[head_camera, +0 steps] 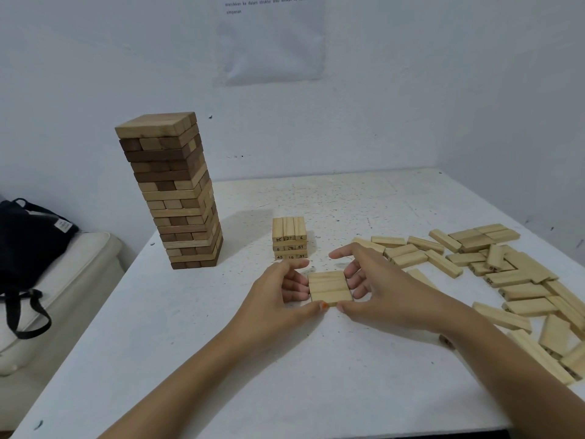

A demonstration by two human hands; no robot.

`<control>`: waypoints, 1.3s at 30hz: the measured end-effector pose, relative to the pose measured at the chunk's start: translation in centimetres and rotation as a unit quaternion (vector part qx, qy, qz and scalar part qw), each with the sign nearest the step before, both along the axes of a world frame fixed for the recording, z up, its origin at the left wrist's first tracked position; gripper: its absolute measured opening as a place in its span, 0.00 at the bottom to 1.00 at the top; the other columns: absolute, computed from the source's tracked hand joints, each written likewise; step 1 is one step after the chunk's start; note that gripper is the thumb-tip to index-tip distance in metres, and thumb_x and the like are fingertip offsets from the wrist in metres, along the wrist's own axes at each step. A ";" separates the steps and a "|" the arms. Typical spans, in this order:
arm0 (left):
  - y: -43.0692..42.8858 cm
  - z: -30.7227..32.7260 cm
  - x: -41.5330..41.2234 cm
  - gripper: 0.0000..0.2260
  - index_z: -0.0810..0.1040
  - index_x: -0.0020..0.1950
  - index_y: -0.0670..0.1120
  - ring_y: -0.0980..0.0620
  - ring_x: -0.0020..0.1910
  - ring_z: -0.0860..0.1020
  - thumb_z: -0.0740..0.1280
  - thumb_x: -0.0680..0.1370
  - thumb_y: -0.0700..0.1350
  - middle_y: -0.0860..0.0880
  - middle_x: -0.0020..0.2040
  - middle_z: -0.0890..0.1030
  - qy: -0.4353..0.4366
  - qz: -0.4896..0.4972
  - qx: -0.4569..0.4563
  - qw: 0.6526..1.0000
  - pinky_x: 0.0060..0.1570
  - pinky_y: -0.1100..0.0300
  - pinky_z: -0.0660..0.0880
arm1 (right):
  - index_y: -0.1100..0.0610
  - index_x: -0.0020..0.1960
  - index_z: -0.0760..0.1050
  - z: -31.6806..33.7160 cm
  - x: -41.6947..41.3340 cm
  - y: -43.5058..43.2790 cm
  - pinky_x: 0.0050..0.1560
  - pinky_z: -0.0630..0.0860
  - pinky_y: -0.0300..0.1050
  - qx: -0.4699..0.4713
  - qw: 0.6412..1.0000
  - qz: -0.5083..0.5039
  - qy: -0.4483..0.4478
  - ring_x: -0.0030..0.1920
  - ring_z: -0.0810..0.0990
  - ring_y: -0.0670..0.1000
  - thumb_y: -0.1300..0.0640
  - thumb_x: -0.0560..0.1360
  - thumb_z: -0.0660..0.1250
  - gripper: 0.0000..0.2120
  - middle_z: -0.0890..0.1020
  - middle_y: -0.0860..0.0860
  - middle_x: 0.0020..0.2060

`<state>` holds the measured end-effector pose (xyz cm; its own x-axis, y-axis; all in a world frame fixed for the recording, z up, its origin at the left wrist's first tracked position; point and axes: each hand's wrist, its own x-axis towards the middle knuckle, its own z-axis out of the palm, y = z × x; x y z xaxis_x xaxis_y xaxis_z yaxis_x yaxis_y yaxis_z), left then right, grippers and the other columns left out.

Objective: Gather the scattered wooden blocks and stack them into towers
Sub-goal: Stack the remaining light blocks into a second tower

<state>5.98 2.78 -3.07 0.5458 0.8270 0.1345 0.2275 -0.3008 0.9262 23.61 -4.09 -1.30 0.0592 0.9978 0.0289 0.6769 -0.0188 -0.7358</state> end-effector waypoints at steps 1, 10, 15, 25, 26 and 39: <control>0.0 0.0 0.0 0.26 0.73 0.64 0.49 0.54 0.46 0.78 0.76 0.69 0.39 0.48 0.50 0.78 0.001 0.000 0.001 1.000 0.49 0.66 0.77 | 0.45 0.67 0.62 0.0 0.0 0.0 0.48 0.75 0.31 0.001 1.000 -0.001 -0.001 0.47 0.76 0.47 0.58 0.71 0.74 0.30 0.70 0.49 0.53; 0.1 -0.2 0.0 0.25 0.73 0.64 0.50 0.53 0.47 0.78 0.76 0.69 0.40 0.48 0.51 0.77 0.006 -0.002 0.007 1.000 0.51 0.65 0.77 | 0.46 0.67 0.62 0.0 0.0 0.2 0.46 0.74 0.29 -0.002 1.000 -0.002 -0.004 0.45 0.74 0.45 0.58 0.72 0.73 0.30 0.70 0.49 0.53; 0.4 -0.2 0.0 0.27 0.73 0.64 0.51 0.55 0.47 0.78 0.78 0.68 0.43 0.51 0.50 0.77 0.021 -0.006 0.021 1.000 0.50 0.67 0.76 | 0.44 0.68 0.61 0.0 0.3 0.1 0.48 0.74 0.32 -0.021 1.000 0.007 -0.016 0.48 0.73 0.43 0.54 0.72 0.73 0.31 0.68 0.47 0.54; -0.4 -0.1 -0.5 0.14 0.68 0.53 0.58 0.65 0.64 0.59 0.63 0.68 0.52 0.65 0.57 0.66 0.163 -0.056 0.236 0.956 0.55 0.73 0.54 | 0.42 0.59 0.67 0.4 1.8 -0.2 0.48 0.63 0.32 0.008 0.993 0.075 -0.093 0.58 0.62 0.35 0.56 0.74 0.69 0.19 0.67 0.38 0.55; -0.4 -0.2 -0.5 0.13 0.68 0.52 0.57 0.65 0.64 0.59 0.63 0.68 0.51 0.65 0.56 0.67 0.171 -0.059 0.256 0.950 0.55 0.73 0.53 | 0.43 0.58 0.68 0.5 1.7 -0.2 0.48 0.62 0.31 0.006 0.991 0.083 -0.101 0.58 0.62 0.35 0.56 0.74 0.69 0.17 0.69 0.39 0.55; 0.5 0.5 -1.0 0.14 0.69 0.54 0.57 0.66 0.59 0.65 0.67 0.70 0.55 0.63 0.52 0.72 0.139 -0.049 0.321 0.936 0.53 0.71 0.58 | 0.41 0.50 0.72 0.8 1.5 0.0 0.51 0.69 0.37 0.083 0.994 0.045 -0.049 0.54 0.73 0.41 0.49 0.62 0.72 0.19 0.77 0.38 0.51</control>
<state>4.97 3.23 -2.59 0.7031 0.5685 0.4271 0.3751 -0.8068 0.4565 25.15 -4.10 -0.48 -0.0421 0.9799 0.1952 0.7386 0.1620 -0.6543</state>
